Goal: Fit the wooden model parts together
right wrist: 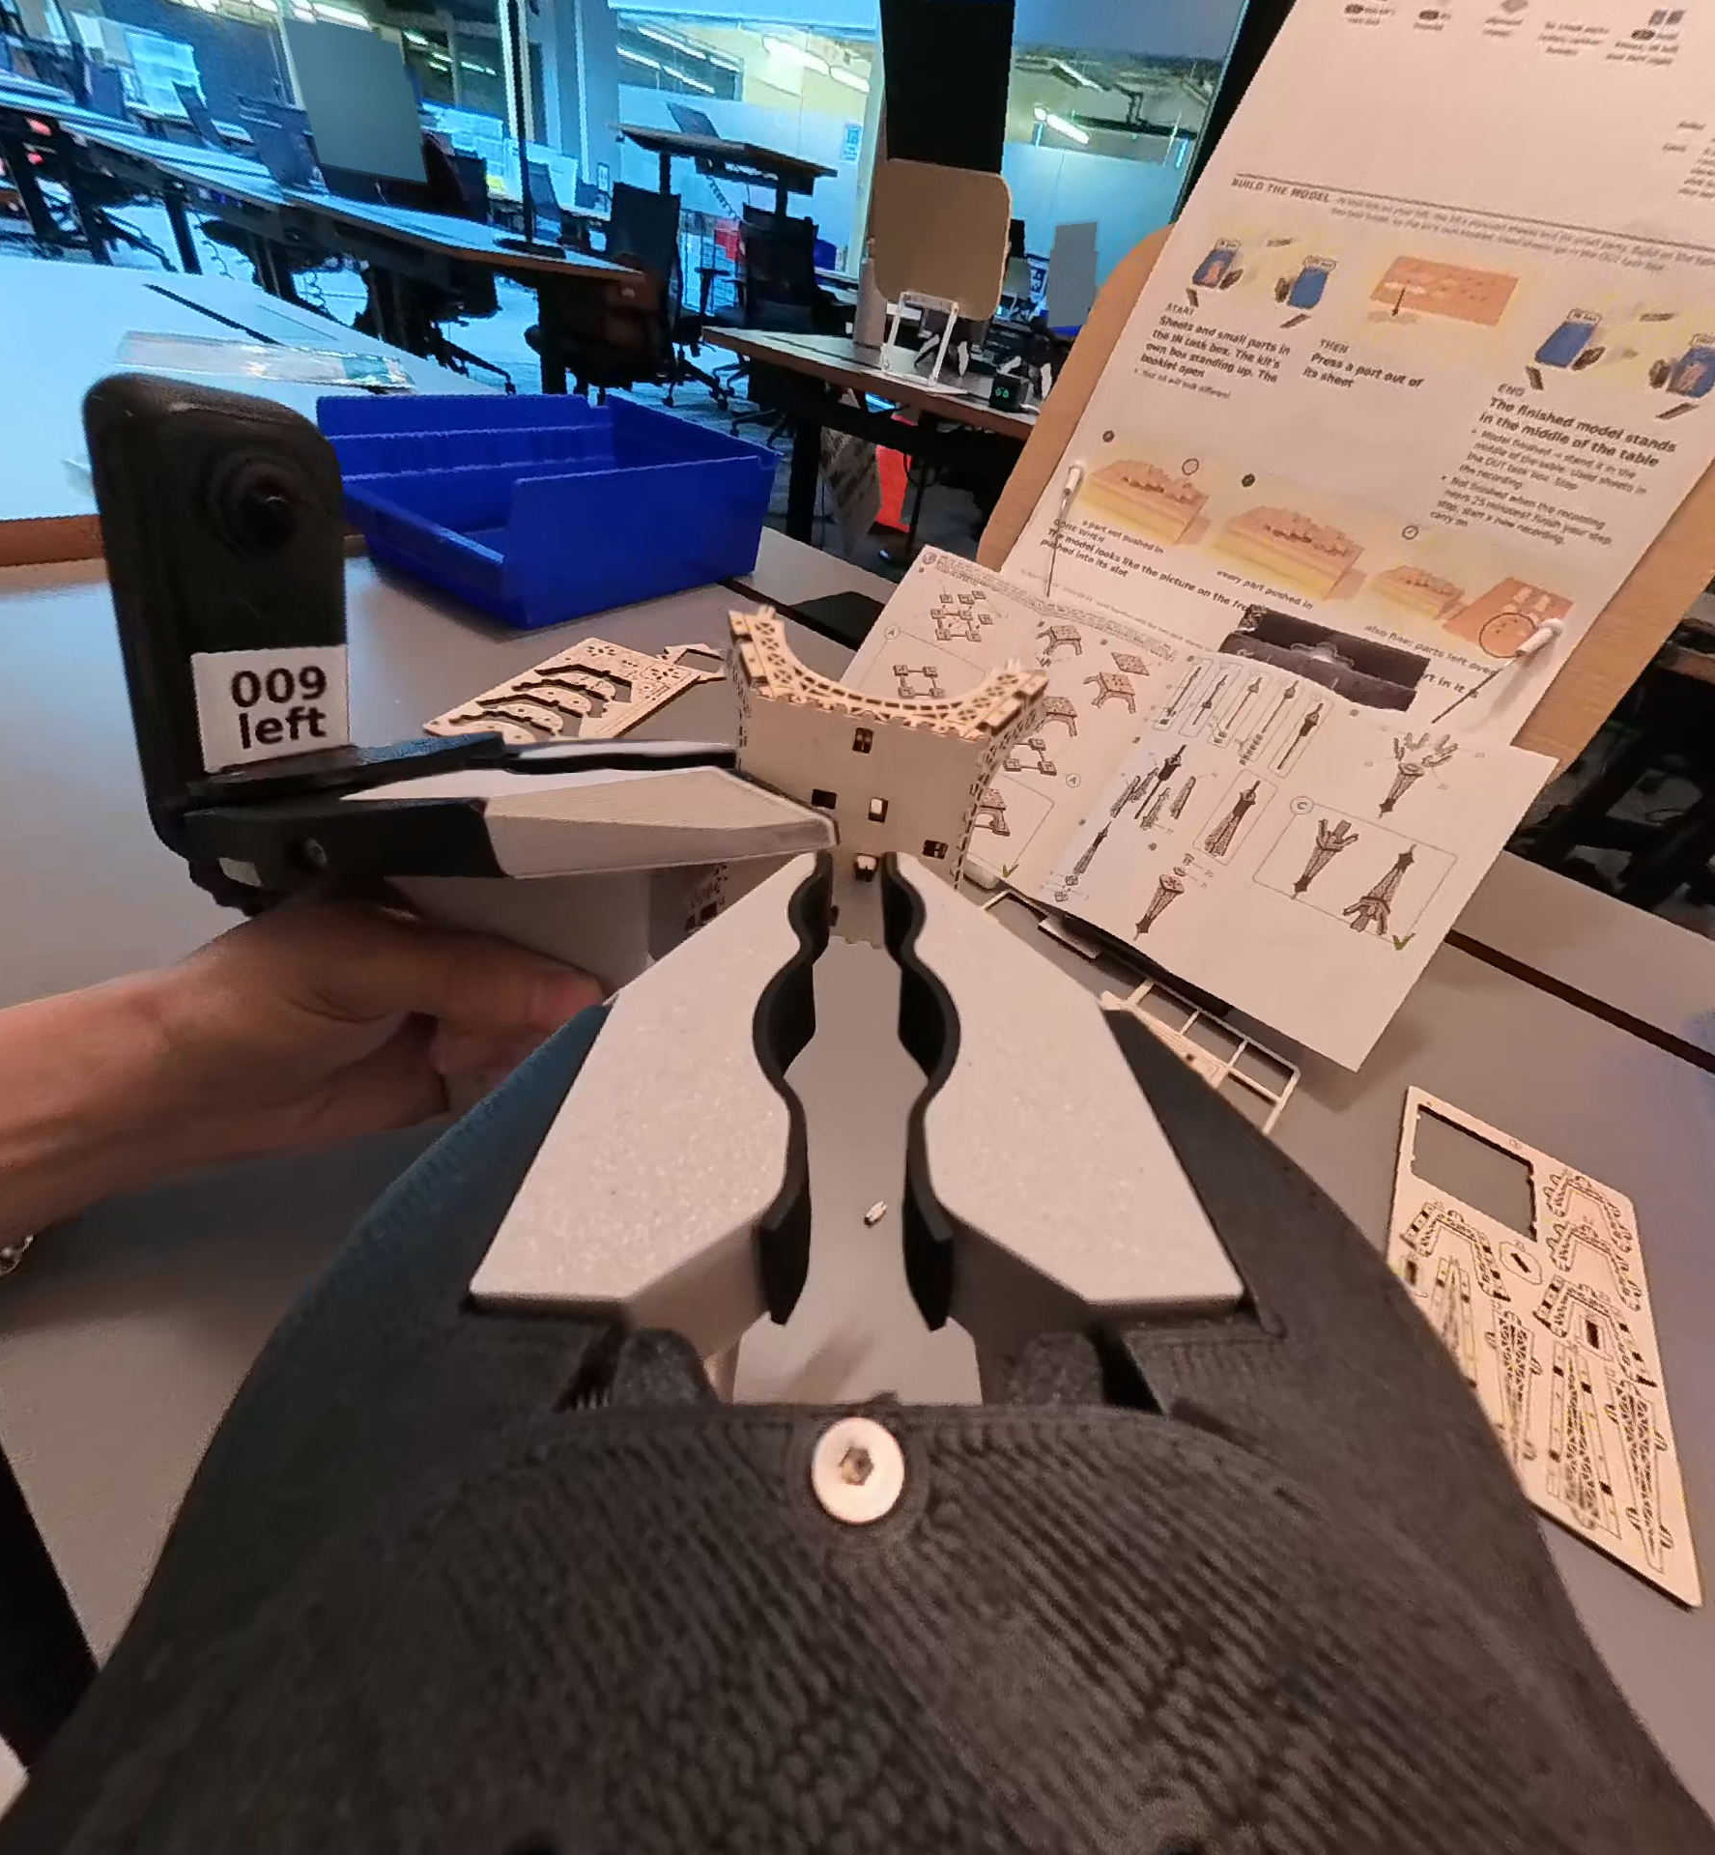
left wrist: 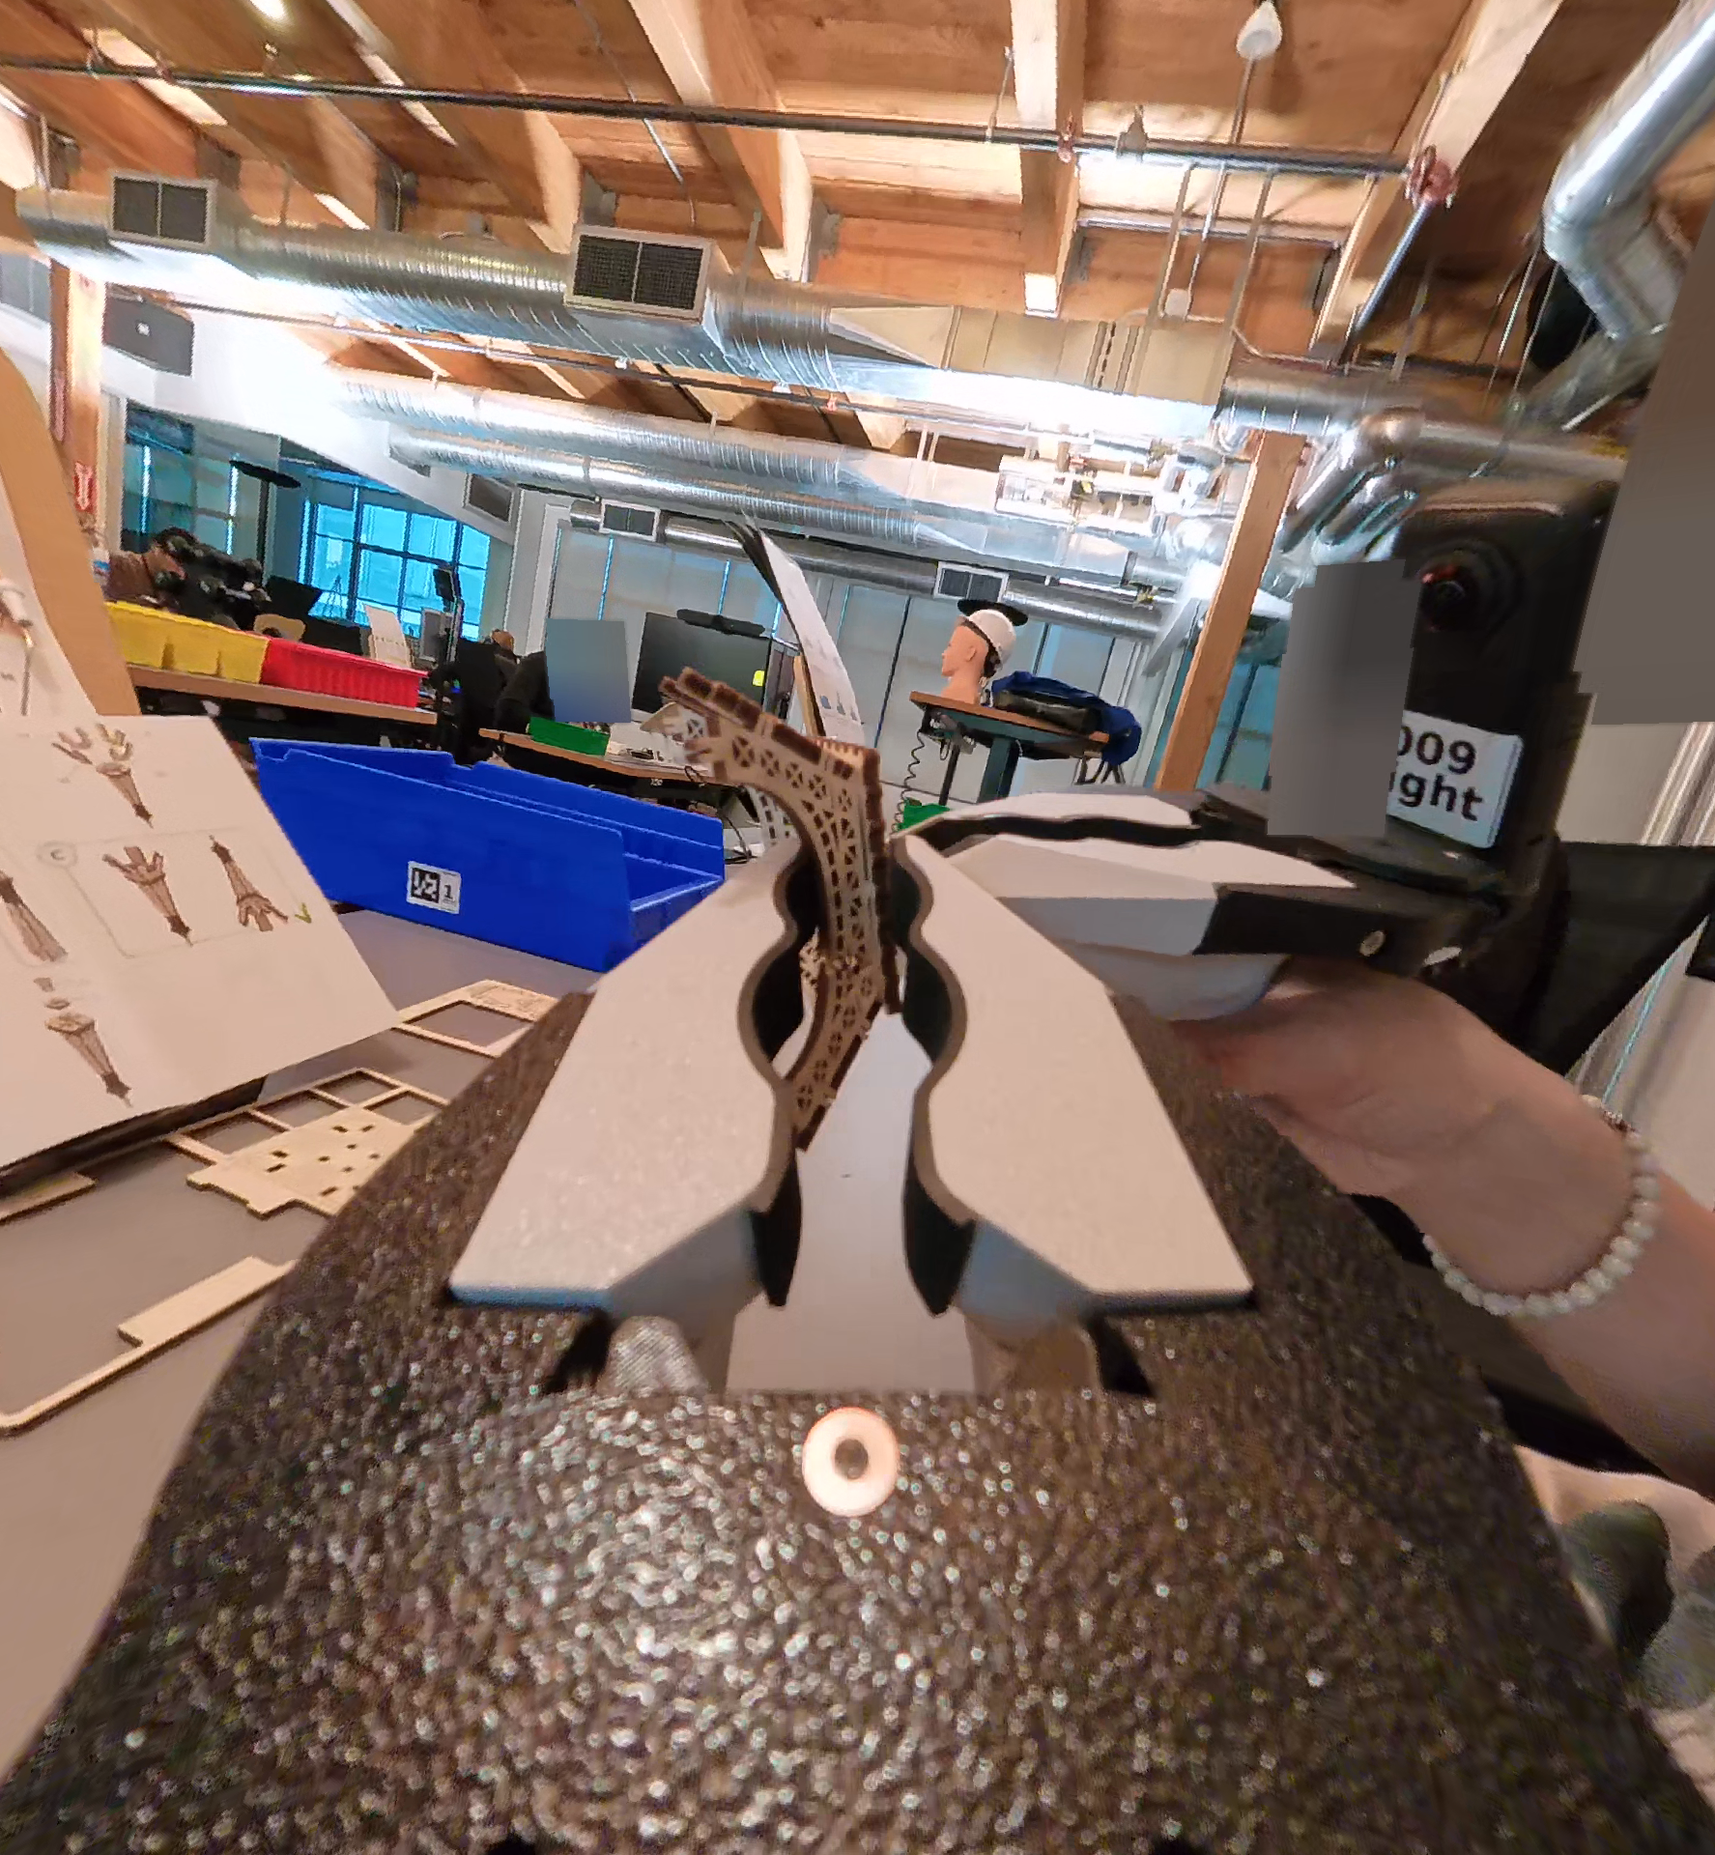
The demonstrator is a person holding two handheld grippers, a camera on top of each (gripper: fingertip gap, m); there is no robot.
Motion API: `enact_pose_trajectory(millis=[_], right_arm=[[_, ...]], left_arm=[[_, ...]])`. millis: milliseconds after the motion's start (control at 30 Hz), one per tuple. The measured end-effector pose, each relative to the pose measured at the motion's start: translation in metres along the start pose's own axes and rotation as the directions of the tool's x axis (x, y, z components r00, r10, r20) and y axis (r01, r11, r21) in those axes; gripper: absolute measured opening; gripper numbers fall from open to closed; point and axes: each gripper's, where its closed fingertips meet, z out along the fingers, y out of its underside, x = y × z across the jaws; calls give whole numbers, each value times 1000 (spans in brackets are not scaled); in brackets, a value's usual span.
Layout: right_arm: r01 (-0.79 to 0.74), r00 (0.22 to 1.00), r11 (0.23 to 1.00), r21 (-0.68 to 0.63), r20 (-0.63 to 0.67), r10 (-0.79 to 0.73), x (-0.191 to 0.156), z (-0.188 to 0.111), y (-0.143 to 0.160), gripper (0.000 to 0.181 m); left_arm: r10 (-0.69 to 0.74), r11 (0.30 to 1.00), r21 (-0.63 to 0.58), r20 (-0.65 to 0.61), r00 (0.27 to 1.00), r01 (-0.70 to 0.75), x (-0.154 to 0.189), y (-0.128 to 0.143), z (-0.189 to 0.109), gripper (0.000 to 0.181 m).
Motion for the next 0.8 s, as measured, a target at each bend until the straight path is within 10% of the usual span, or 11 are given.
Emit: enact_pose_trajectory(millis=[800], right_arm=[[42,999,999,14,-12,-42,-1,0,-4,1]], left_arm=[[46,999,20,-12,999,-46,2,-6,-2,11]])
